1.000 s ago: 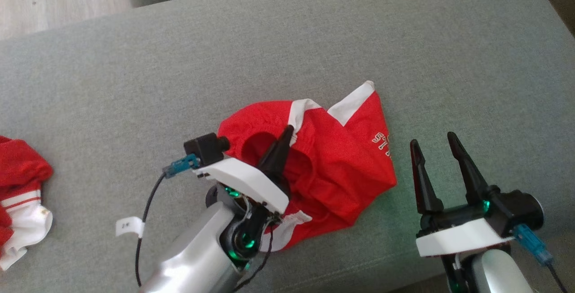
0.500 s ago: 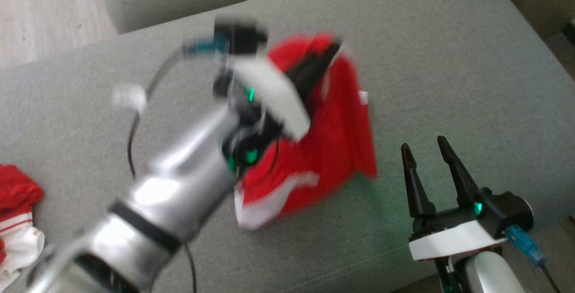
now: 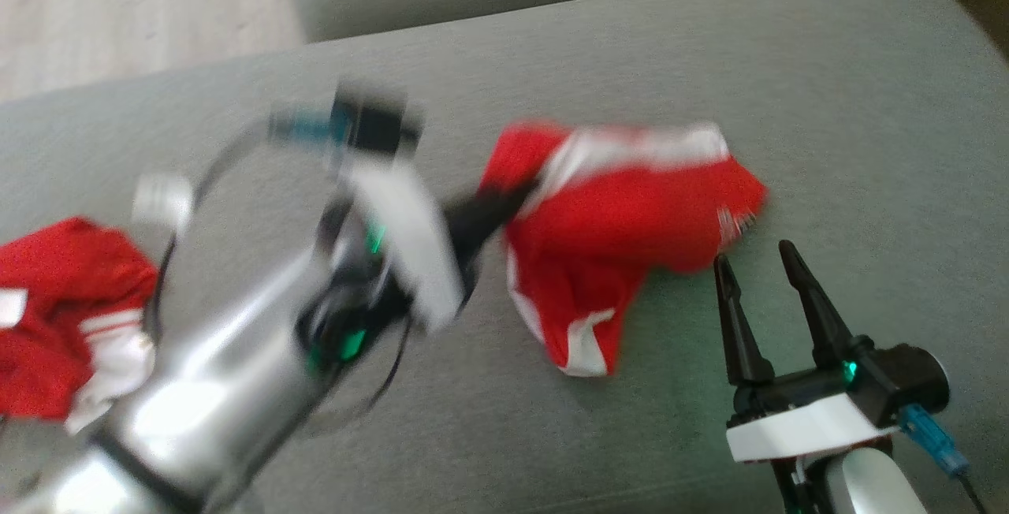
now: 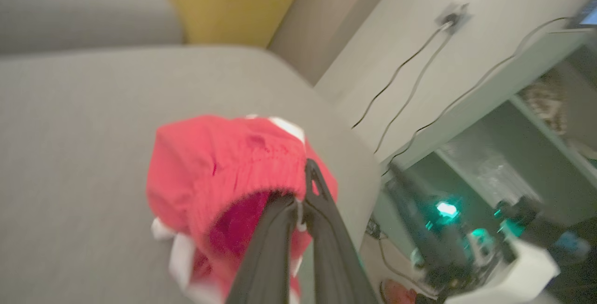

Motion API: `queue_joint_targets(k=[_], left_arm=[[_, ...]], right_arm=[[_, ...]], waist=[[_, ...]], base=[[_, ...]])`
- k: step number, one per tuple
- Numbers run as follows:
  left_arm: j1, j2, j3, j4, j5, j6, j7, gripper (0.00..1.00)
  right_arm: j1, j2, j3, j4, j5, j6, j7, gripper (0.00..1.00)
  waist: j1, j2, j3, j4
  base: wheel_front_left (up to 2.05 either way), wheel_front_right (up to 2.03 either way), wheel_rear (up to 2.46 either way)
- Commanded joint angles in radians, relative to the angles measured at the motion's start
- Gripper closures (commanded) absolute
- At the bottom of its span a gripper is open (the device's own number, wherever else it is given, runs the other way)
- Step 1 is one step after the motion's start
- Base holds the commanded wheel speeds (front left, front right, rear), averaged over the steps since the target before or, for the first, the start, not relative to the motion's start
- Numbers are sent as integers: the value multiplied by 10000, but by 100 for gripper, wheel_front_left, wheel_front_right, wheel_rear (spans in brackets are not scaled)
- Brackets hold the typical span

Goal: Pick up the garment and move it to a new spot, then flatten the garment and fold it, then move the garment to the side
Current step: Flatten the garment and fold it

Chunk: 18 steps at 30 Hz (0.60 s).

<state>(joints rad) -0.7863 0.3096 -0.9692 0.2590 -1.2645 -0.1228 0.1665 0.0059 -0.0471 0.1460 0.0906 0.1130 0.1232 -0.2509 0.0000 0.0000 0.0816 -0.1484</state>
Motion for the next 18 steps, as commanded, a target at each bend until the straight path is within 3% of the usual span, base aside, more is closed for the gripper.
queue_joint_targets(k=[1,7,12,18], left_arm=[[405,757,243,-469,-29,130,-83,100],[2001,1984,47,-746,315,619,-688,100],[2451,2159,104,-619,535,790,-1290,100],[2504,2129,-31,-161,1136,868,-1861,100]], right_arm=[[-123,-32,165,-425,-58,75,-109,0],[-381,-480,330,-97,66,75,-109,0],[-1120,-999,179,882,40,75,-109,0],[-2381,-1355,-60,3285,1069,75,571,0]], waist=[[0,0,235,710],[0,0,605,1650],[0,0,782,2137],[0,0,984,2635]], base=[[0,0,0],[0,0,0],[0,0,0],[0,0,0]])
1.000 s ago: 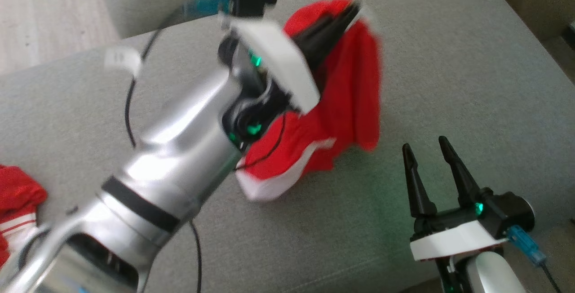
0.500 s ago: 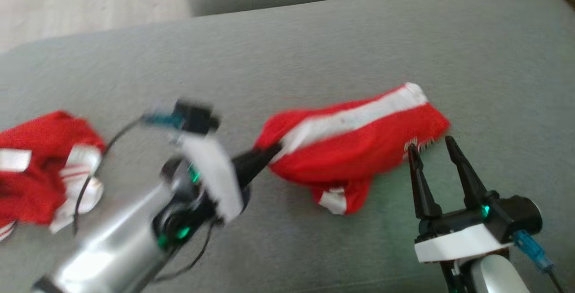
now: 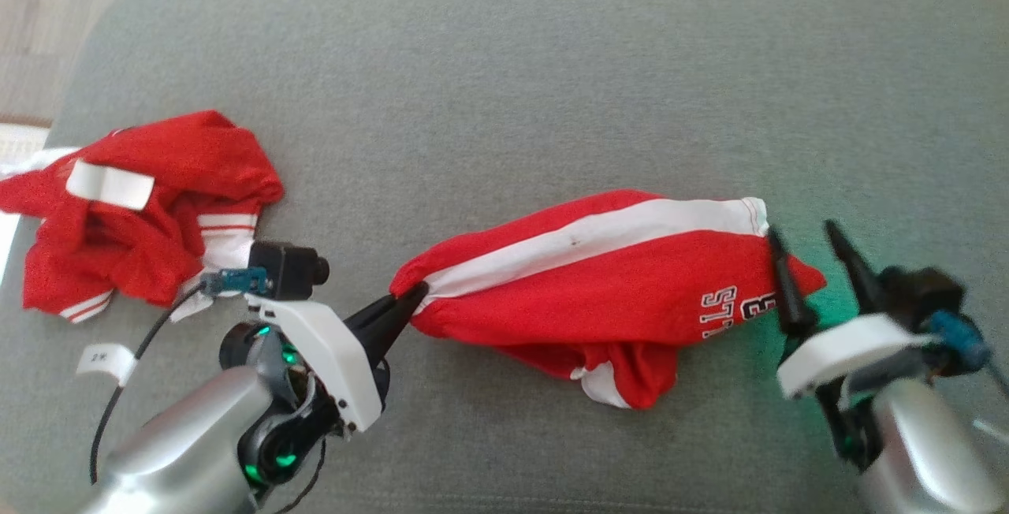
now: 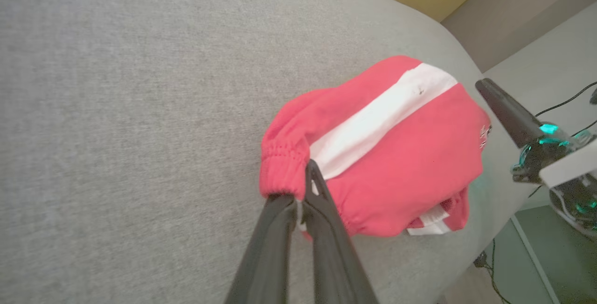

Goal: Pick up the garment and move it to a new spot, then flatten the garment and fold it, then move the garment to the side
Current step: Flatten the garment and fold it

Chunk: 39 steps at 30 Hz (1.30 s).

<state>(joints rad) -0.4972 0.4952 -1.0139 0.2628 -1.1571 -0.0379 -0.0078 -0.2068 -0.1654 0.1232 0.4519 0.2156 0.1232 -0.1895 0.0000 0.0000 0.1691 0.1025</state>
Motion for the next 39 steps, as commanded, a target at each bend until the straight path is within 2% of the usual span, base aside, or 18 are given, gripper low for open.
queue_joint_targets(k=[1,6,11,16,20,23,25,26,27,28,29,30,35,39], left_arm=[[-421,279,372,-105,201,29,-187,100],[-600,189,248,248,591,30,-400,100],[-768,28,149,511,755,-64,-467,100],[-924,-197,58,723,842,-205,-532,100],[-1017,-346,-12,922,872,-325,-570,100],[-1069,-431,-42,1092,865,-424,-628,100],[-1091,-453,-56,1168,871,-466,-667,100],[-1105,-464,-67,1206,878,-486,-683,100],[-1120,-480,-78,1242,879,-506,-692,100],[-1136,-497,-87,1276,880,-525,-702,100],[-1151,-512,-98,1310,883,-541,-709,100],[-1164,-524,-108,1342,882,-556,-714,100],[-1191,-548,-130,1469,878,-598,-753,100],[-1162,-514,-162,1583,973,-618,-919,100]], right_arm=[[-464,-217,181,-93,393,75,54,0],[-1380,-846,1139,609,2366,75,1149,0],[-2188,-2021,2421,550,4519,75,2681,0],[-2579,-2946,3764,318,5682,75,3499,0],[-2723,-3342,4477,420,6295,75,3769,0],[-2899,-3541,4948,615,6585,75,3622,4],[-3010,-3570,5146,783,6690,75,3549,11],[-3065,-3566,5249,858,6766,75,3543,19],[-3121,-3569,5364,924,6836,75,3553,49],[-3179,-3583,5477,982,6886,75,3545,58],[-3229,-3592,5584,1042,6948,75,3544,74],[-3278,-3603,5693,1089,7010,75,3541,100],[-3436,-3697,6144,1130,7222,75,3377,100],[-3519,-3889,6508,986,7427,75,2811,100]], waist=[[0,0,148,166],[0,0,337,294],[0,0,478,359],[0,0,586,507],[0,0,620,624],[0,0,631,686],[0,0,639,703],[0,0,643,712],[0,0,648,723],[0,0,651,732],[0,0,650,737],[0,0,650,737],[0,0,618,699],[0,0,413,585]], base=[[0,0,0],[0,0,0],[0,0,0],[0,0,0],[0,0,0],[0,0,0],[0,0,0],[0,0,0],[0,0,0],[0,0,0],[0,0,0],[0,0,0],[0,0,0],[0,0,0]])
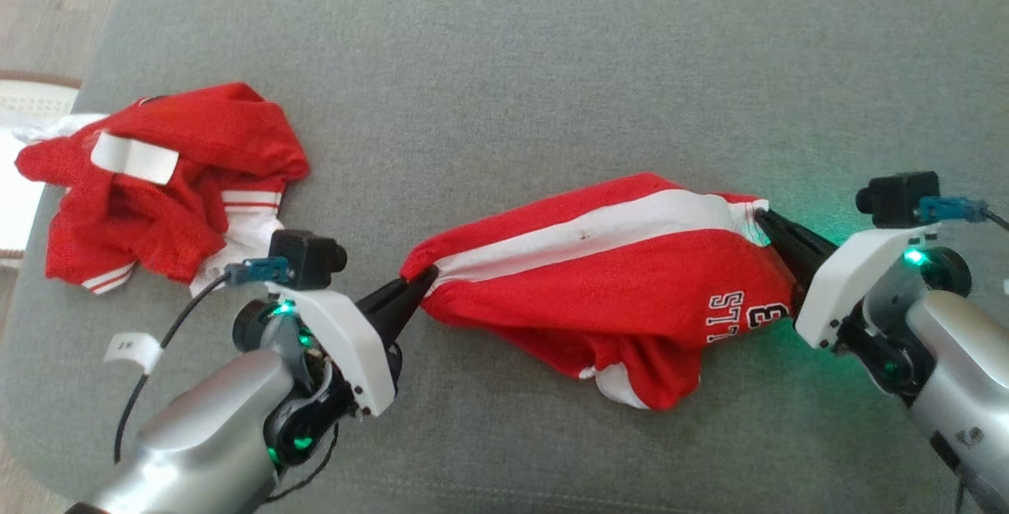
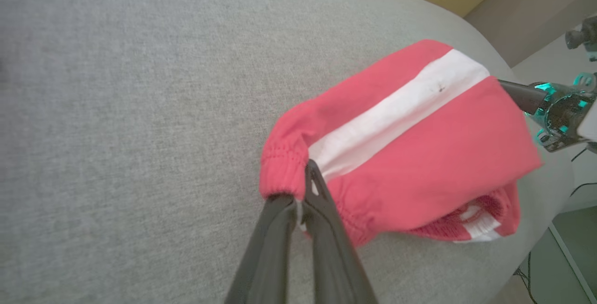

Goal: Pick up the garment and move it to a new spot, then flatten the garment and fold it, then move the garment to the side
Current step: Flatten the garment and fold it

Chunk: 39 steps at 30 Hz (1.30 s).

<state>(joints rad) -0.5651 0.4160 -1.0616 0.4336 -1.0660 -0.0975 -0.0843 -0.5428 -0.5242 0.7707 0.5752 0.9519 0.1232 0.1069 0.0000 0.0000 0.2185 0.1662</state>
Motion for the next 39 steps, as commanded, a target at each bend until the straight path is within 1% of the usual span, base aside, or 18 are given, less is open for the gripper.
queue_joint_targets(k=[1,5,10,14,17,20,23,25,27,30,32,34,36,38,39], left_arm=[[-480,301,319,-119,91,-26,-217,100],[-574,467,390,-183,241,-27,-467,100],[-1223,839,641,-671,489,44,-528,100],[-2341,1199,930,-1129,763,73,-226,100],[-3550,1262,1141,-1361,1098,79,69,100],[-4996,1032,1276,-1294,1536,28,329,100],[-6556,531,1383,-757,2098,-23,282,100],[-7578,127,1418,-163,2630,-32,-57,100],[-8516,-240,1449,539,3225,10,-638,100],[-9522,-693,1468,1570,3997,94,-1435,100],[-9759,-908,1495,2022,4362,98,-1672,100],[-9546,-1026,1473,2218,4669,49,-1754,100],[-8993,-1009,1568,1989,5002,-1,-1766,100],[-8151,-869,1648,1643,5380,-35,-1770,100],[-8151,-869,1648,1643,5380,-35,-1770,100]], right_arm=[[-181,-359,99,-285,119,75,-302,100],[-356,-657,232,-507,346,75,-987,100],[-993,-1099,-198,-812,619,75,-2098,100],[-1967,-1274,-726,-834,779,75,-2690,100],[-3007,-1315,-1174,-573,641,75,-3059,100],[-4303,-1207,-1760,-9,370,75,-3347,100],[-5657,-1041,-2235,564,0,75,-3518,100],[-6483,-972,-2439,844,-265,75,-3590,100],[-7180,-916,-2632,1038,-513,75,-3641,100],[-7801,-862,-2804,992,-737,75,-3674,100],[-7849,-820,-2917,709,-819,75,-3680,100],[-7480,-750,-2934,277,-841,75,-3682,100],[-6829,-719,-2894,-201,-860,75,-3683,100],[-6058,-692,-2818,-635,-874,75,-3684,100],[-6058,-692,-2818,-635,-874,75,-3684,100]], waist=[[0,0,-143,-88],[0,0,-427,-294],[0,0,-663,-696],[0,0,-637,-1171],[0,0,-394,-1538],[0,0,10,-1901],[0,0,477,-2237],[0,0,735,-2453],[0,0,951,-2660],[0,0,1197,-2931],[0,0,1313,-3073],[0,0,1371,-3184],[0,0,1412,-3261],[0,0,1431,-3318],[0,0,1431,-3318]], base=[[0,0,0],[0,0,0],[0,0,0],[0,0,0],[0,0,0],[0,0,0],[0,0,0],[0,0,0],[0,0,0],[0,0,0],[0,0,0],[0,0,0],[0,0,0],[0,0,0],[0,0,0]])
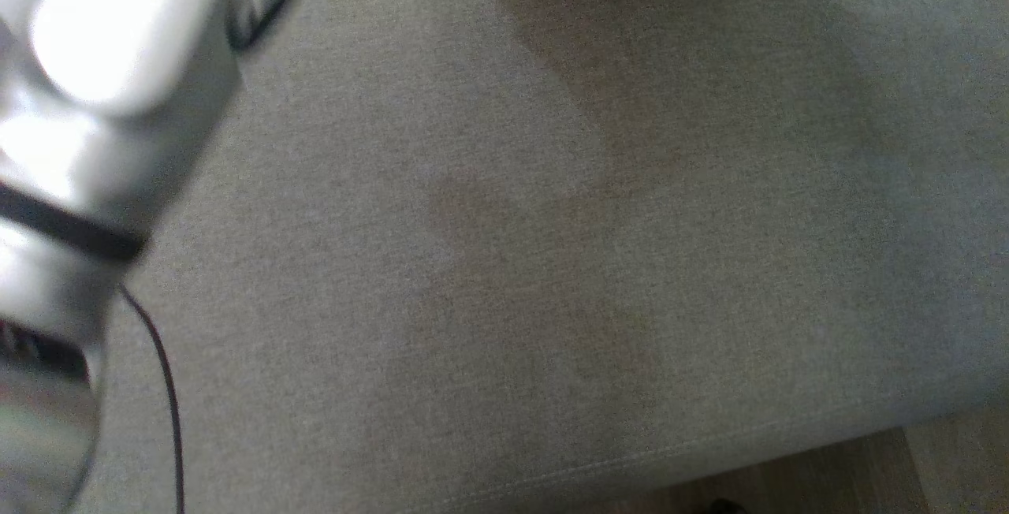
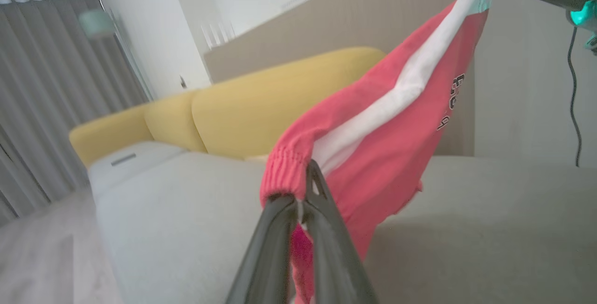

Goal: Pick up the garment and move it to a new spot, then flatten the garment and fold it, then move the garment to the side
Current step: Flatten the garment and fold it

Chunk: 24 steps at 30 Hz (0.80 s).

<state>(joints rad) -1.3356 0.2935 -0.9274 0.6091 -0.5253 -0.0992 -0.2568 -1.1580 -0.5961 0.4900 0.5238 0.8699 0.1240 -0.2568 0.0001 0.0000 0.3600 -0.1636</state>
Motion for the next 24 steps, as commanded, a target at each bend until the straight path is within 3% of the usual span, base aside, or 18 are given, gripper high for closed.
queue_joint_targets(k=[1,9,17,24], left_arm=[[40,405,417,-310,90,-15,-45,100],[4126,347,528,-2254,1294,-170,-47,100],[7628,307,492,-3165,2160,-5,-48,100],[9424,312,223,-3297,2321,-44,-48,100]], right_arm=[[536,26,41,-344,-62,67,-47,100],[4331,-380,-256,-2100,25,67,-48,100],[8122,-431,-1677,-3434,-244,67,31,100],[11053,-52,-3379,-4700,-645,67,713,100]], waist=[[-1,0,26,-27],[-1,0,-444,258],[-1,0,-1404,278],[-1,0,-1822,340]], base=[[0,0,0],[0,0,0],[0,0,0],[0,0,0]])
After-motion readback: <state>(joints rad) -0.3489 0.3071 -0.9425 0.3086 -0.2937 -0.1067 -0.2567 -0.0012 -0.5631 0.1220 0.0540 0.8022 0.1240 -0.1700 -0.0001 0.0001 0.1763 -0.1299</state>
